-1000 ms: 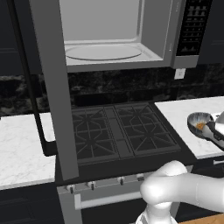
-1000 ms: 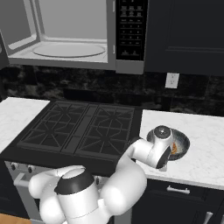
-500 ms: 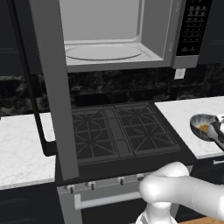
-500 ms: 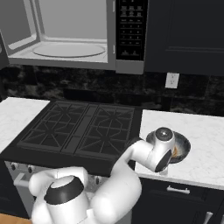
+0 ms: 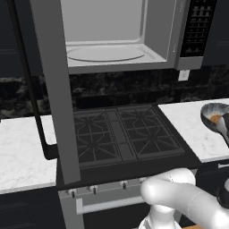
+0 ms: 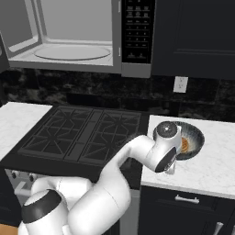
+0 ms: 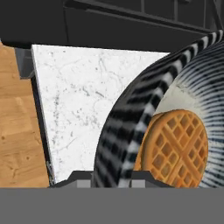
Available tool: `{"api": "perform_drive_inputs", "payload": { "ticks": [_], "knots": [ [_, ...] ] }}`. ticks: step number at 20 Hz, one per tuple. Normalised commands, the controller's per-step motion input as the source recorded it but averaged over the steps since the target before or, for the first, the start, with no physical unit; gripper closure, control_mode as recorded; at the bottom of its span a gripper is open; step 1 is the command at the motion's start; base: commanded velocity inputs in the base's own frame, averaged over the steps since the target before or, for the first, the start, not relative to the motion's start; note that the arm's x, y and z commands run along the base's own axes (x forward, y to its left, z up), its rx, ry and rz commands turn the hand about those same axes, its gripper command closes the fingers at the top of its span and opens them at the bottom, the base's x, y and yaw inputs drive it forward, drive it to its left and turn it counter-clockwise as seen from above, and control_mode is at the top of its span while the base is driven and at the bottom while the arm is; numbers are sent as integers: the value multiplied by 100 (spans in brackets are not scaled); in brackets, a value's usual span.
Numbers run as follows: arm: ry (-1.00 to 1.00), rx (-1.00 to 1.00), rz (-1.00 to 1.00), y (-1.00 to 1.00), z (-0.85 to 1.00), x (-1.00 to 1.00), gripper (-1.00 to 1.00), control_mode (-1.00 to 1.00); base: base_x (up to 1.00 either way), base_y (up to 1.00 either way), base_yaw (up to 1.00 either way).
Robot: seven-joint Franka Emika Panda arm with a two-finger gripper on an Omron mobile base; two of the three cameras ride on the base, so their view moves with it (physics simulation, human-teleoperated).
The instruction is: Open the microwave, place the bowl with waffle inside the microwave, then close the microwave door and turn it on.
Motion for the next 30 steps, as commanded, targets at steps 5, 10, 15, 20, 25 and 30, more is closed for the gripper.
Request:
{"api": "perform_drive_inputs", "payload": {
  "ticks": [5, 10, 15, 20, 25, 30],
  "knots": [
    [-8, 0, -3, 2, 86, -21, 100, -100, 0, 0, 0],
    [0, 1, -10, 15, 85, -64, 100, -100, 0, 0, 0],
    [-3, 0, -6, 46, 86, -21, 100, -100, 0, 0, 0],
    [0, 0, 0, 26, 75, -59, 100, -100, 0, 0, 0],
    [-2, 0, 0, 32, 68, -52, 100, -100, 0, 0, 0],
    [-4, 0, 1, 41, 49, -55, 100, -100, 0, 0, 0]
  ]
}}
